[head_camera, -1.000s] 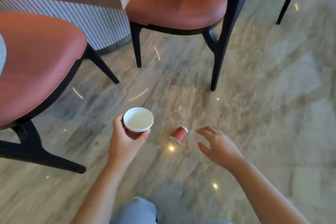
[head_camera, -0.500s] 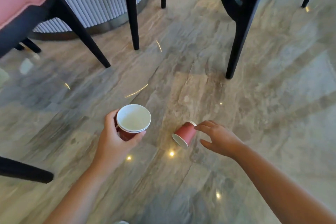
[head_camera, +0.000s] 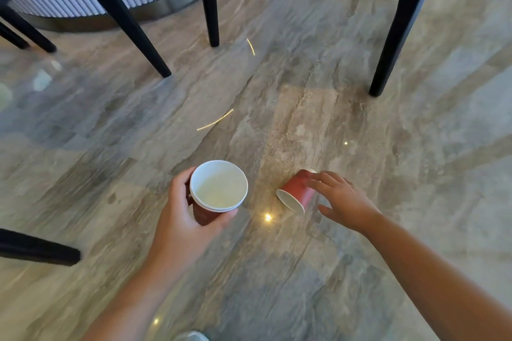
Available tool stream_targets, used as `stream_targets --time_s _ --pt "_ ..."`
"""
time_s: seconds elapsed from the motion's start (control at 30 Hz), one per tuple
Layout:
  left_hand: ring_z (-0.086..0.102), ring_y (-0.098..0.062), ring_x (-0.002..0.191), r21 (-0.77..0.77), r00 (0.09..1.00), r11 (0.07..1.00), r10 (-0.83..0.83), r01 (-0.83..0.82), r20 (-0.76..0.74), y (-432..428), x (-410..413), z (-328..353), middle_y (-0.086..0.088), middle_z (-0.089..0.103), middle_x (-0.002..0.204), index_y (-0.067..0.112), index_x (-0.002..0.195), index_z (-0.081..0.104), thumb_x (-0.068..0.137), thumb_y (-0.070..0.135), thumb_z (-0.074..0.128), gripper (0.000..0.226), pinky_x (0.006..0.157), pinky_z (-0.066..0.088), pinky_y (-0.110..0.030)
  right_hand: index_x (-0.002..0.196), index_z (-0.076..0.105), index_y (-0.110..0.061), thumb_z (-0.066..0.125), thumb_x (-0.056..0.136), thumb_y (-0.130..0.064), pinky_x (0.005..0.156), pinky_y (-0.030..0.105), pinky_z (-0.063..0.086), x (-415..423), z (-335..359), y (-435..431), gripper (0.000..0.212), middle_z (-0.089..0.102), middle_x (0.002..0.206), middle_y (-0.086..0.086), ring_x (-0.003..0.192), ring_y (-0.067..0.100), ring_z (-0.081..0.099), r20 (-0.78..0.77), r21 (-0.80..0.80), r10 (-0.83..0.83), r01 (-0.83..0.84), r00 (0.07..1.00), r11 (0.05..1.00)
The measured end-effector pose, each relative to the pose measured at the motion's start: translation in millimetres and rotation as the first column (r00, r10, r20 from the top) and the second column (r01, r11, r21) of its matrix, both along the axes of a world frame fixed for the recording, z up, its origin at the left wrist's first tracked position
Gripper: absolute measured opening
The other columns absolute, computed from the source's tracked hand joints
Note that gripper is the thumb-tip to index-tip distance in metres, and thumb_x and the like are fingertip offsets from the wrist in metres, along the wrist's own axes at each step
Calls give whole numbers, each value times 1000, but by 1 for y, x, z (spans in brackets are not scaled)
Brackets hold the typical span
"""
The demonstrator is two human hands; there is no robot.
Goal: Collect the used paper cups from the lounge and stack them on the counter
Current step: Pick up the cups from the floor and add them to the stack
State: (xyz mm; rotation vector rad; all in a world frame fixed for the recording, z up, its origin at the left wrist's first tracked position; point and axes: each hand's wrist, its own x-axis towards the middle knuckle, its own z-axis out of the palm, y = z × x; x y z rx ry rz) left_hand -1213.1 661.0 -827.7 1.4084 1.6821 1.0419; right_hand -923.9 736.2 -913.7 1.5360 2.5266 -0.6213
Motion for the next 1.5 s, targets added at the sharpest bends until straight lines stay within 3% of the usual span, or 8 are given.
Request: stream_targets --time_s 0.2,0.4,0.53,0.7,0.9,1.07,1.2,1.5 --pt "53 12 101 -22 1000 1000 2 -1 19 -3 -2 5 41 51 109 45 112 41 48 51 76 73 79 40 -2 142 21 -29 53 89 -28 114 36 7 -9 -12 4 61 15 153 -6 141 16 7 88 4 44 -44 995 999" --pt "53 13 100 -41 1000 999 -6 7 21 -4 -3 3 42 51 107 44 110 42 49 49 78 71 78 38 -1 139 28 -30 57 85 -34 111 34 14 -19 -11 5 62 31 139 1 133 20 22 116 80 60 -69 991 994" --pt "53 11 101 -56 999 998 -8 10 43 -4 -4 1 41 51 107 51 109 41 49 53 74 69 79 39 -2 139 28 -28 59 83 -35 111 35 18 -19 -14 3 64 29 141 2 134 20 21 109 82 47 -56 993 995" --pt "52 10 104 -79 999 997 -13 16 34 -4 -7 -2 39 51 110 65 106 38 49 55 75 69 80 39 -1 140 25 -24 60 83 -37 114 38 12 -23 -21 5 68 25 149 -4 139 17 14 68 41 73 -76 995 996" --pt "52 9 105 -82 1000 997 -16 18 26 -5 -10 -4 37 52 112 65 107 38 50 54 75 69 80 38 -1 135 32 -25 61 76 -51 103 31 30 -32 -28 5 70 43 127 -3 118 16 41 5 -14 -35 36 999 999" --pt "54 9 104 -92 1000 996 -11 13 20 -6 -10 -4 36 53 112 64 108 39 51 54 76 69 79 39 -2 136 28 -25 63 74 -51 102 31 31 -40 -34 2 76 42 130 -5 120 14 41 -53 -97 -99 93 994 991" --pt "55 6 103 -94 1000 995 -16 17 5 -8 -9 -6 33 54 112 60 109 39 52 54 76 68 79 40 -3 137 28 -23 63 76 -47 106 30 24 -44 -37 0 75 41 134 -4 126 15 36 -61 -66 -73 69 995 995" --pt "55 9 101 -103 1000 995 -8 11 22 -3 -2 7 36 54 109 65 104 40 48 55 75 67 76 39 -1 132 34 -18 71 71 -44 85 30 47 -43 3 13 76 44 125 1 104 18 50 -199 -169 -273 241 941 956"
